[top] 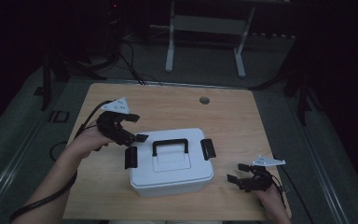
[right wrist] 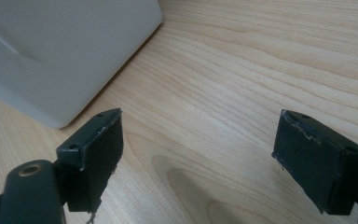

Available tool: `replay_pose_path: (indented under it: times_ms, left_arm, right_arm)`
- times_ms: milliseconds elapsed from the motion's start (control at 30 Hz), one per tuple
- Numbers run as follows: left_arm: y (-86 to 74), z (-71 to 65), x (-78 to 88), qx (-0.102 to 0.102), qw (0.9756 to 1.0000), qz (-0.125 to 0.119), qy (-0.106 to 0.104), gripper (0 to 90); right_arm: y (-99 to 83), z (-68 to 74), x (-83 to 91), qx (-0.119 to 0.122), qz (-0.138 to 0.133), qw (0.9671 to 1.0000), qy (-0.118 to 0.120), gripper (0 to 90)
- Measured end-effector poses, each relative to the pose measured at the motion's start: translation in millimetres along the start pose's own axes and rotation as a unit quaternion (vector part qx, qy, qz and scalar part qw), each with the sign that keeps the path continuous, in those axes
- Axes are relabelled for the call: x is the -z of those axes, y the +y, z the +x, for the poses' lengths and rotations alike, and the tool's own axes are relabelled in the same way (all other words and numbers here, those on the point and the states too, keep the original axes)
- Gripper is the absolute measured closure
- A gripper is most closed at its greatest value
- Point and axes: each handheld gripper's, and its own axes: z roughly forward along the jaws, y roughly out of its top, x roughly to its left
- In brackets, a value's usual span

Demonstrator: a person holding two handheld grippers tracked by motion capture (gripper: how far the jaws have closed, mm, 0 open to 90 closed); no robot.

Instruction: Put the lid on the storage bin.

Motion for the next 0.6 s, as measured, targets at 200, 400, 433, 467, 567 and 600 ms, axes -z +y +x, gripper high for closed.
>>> replay_pose_path:
  times_ms: [200, 400, 433, 467, 567, 600]
  left_arm:
    - [-19.1, 6.0, 11.0, 0.006, 0.9998, -0.002, 0.017, 14.8]
    - [-44.8, 13.7, 20.8, 0.028, 0.9989, -0.011, 0.037, 14.8]
    - [-44.8, 13.7, 20.8, 0.028, 0.9989, -0.011, 0.037, 14.8]
    - [-52.7, 16.1, 23.0, 0.038, 0.9983, -0.012, 0.041, 14.8]
    - [-60.7, 18.0, 25.3, 0.042, 0.9977, -0.011, 0.052, 14.8]
    - [-68.9, 19.5, 27.6, 0.044, 0.9974, -0.015, 0.055, 14.8]
  right_arm:
    - [-0.5, 0.1, -0.3, 0.0, 0.001, 1.0, 0.0, 15.5]
    - [-0.4, 0.2, -0.3, 0.0, 0.002, 1.0, 0.0, 15.5]
    - [-0.4, 0.0, -0.2, 0.0, 0.001, 1.0, -0.001, 15.5]
    - [-0.5, -0.1, -0.1, 0.0, 0.0, 1.0, 0.0, 15.5]
    - [-0.5, 0.1, 0.0, 0.0, -0.001, 1.0, 0.0, 15.5]
    - [-0.5, 0.2, 0.1, 0.001, -0.001, 1.0, 0.0, 15.6]
